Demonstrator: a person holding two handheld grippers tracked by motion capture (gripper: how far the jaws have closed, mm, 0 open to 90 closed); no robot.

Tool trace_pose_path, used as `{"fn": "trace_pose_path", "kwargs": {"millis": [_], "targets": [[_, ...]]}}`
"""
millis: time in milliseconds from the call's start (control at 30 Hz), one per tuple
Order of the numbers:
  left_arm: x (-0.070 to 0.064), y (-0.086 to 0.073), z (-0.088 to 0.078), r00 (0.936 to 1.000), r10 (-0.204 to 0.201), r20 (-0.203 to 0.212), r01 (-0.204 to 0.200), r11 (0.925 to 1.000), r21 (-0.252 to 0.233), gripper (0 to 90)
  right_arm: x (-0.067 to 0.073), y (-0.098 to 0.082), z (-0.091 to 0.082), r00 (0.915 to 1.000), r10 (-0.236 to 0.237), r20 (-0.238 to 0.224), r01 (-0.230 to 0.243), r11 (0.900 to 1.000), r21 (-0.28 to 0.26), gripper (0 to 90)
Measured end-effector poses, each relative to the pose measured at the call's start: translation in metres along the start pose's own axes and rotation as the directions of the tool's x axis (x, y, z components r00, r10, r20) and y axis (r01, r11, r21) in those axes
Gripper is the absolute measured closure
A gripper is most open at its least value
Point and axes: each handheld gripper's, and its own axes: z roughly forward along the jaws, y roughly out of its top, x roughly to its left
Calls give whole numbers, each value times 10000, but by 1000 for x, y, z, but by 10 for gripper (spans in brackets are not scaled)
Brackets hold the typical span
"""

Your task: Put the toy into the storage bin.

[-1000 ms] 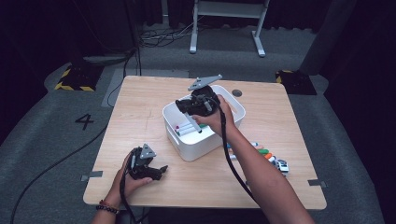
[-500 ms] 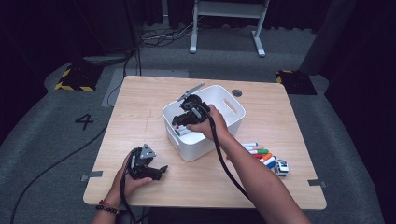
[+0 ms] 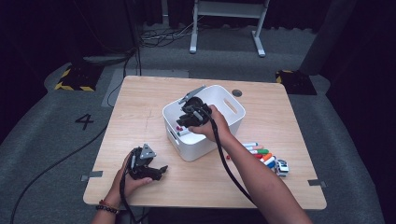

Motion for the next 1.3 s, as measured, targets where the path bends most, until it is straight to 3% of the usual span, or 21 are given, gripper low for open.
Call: {"fn": "trace_pose_path", "kwargs": {"millis": [67, 100, 167, 200, 233, 400, 467, 500, 600, 667, 700, 767, 833, 1000, 1133, 1300], "targets": [[0, 0, 0, 10000, 6, 25, -6, 10000, 10, 143, -1, -3, -6, 9996, -294, 55, 296, 9988, -385, 747], [0, 0, 0, 10000, 30, -18, -30, 10000, 0, 143, 0, -4, -11, 9997, -206, -107, 200, 9983, -539, 740], [0, 0, 0, 10000, 12, 3, -12, 10000, -2, 143, -1, -8, -22, 9990, -418, 126, 426, 9957, -818, 732], [0, 0, 0, 10000, -24, 40, 24, 10000, 6, 143, -2, -10, -26, 9994, -352, 18, 352, 9944, -992, 727], [0, 0, 0, 10000, 0, 31, 0, 10000, -5, 143, -4, -13, -35, 9985, -531, -96, 513, 9897, -1340, 718], [0, 0, 0, 10000, -6, -67, 6, 10000, -5, 143, -9, -32, -76, 9984, -564, 55, 564, 9792, -1949, 685], [0, 0, 0, 10000, -25, -49, 25, 10000, 5, 143, -10, -45, -94, 9989, -474, -29, 454, 9710, -2349, 675], [0, 0, 0, 10000, -25, -41, 25, 10000, 5, 143, -12, -56, -106, 9985, -457, 294, 513, 9714, -2318, 655], [0, 0, 0, 10000, -14, -52, 14, 10000, 8, 143, -13, -83, -126, 9982, -512, 326, 578, 9644, -2579, 639], [0, 0, 0, 10000, -11, -66, 11, 10000, -4, 143, -13, -98, -134, 9983, -497, 293, 556, 9640, -2601, 630], [0, 0, 0, 10000, -6, -66, 6, 10000, -4, 143, -12, -112, -140, 9979, -617, 205, 649, 9604, -2710, 625], [0, 0, 0, 10000, 1, -68, -1, 10000, -3, 143, -12, -138, -148, 9987, -474, 179, 505, 9627, -2657, 611], [0, 0, 0, 10000, -8, -68, 8, 10000, -9, 143, -13, -159, -151, 9991, -405, 83, 412, 9605, -2752, 602], [0, 0, 0, 10000, -8, -61, 8, 10000, 0, 143, -11, -218, -152, 9996, -211, 194, 253, 9688, -2466, 557], [0, 0, 0, 10000, -18, -53, 18, 10000, 11, 143, -11, -266, -140, 9994, -309, 172, 337, 9798, -1971, 522], [0, 0, 0, 10000, -7, -72, 6, 10000, -37, 143, -18, -302, -123, 9999, -83, 110, 99, 9882, -1530, 479]]}}
